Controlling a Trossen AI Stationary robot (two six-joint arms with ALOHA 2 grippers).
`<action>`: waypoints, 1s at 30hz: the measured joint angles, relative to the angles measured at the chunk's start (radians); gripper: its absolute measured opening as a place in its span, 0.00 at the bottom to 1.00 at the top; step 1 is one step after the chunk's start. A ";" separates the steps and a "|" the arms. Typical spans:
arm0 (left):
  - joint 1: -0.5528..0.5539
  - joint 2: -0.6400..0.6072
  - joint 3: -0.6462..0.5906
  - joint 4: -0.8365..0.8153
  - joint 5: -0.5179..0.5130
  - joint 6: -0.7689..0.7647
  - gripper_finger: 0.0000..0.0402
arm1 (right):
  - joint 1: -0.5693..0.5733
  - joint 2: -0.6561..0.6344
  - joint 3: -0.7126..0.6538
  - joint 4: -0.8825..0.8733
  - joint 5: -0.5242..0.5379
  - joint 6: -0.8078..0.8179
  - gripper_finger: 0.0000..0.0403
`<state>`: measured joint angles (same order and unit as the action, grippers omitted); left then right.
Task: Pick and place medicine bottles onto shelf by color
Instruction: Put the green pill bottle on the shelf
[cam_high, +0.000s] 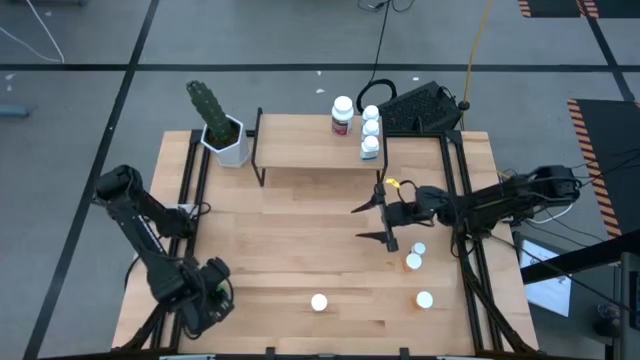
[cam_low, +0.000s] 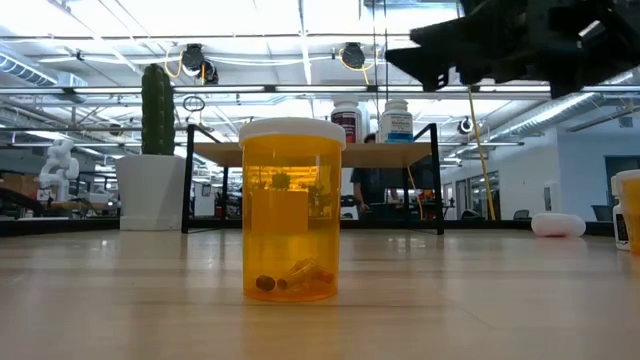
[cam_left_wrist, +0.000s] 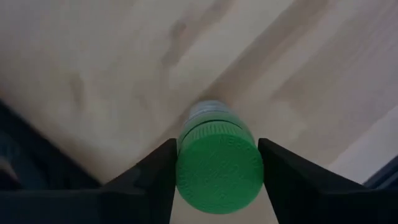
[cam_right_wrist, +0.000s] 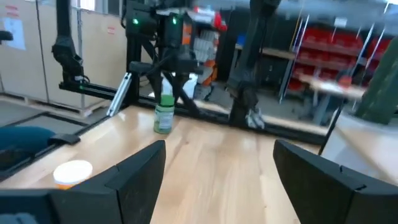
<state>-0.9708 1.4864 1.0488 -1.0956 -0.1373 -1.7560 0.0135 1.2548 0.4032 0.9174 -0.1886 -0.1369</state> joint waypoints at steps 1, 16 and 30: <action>0.019 0.000 0.000 0.000 -0.011 0.031 0.50 | 0.000 0.012 0.019 -0.034 0.000 0.009 0.73; 0.562 0.000 0.000 0.152 -0.130 0.807 0.51 | 0.001 0.302 0.230 -0.055 0.000 0.049 0.73; 0.746 0.000 0.000 0.372 -0.117 1.182 0.61 | -0.030 0.401 0.273 -0.042 0.000 0.069 0.73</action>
<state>-0.2249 1.4864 1.0485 -0.7233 -0.2546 -0.5741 -0.0160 1.6557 0.6759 0.8752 -0.1883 -0.0681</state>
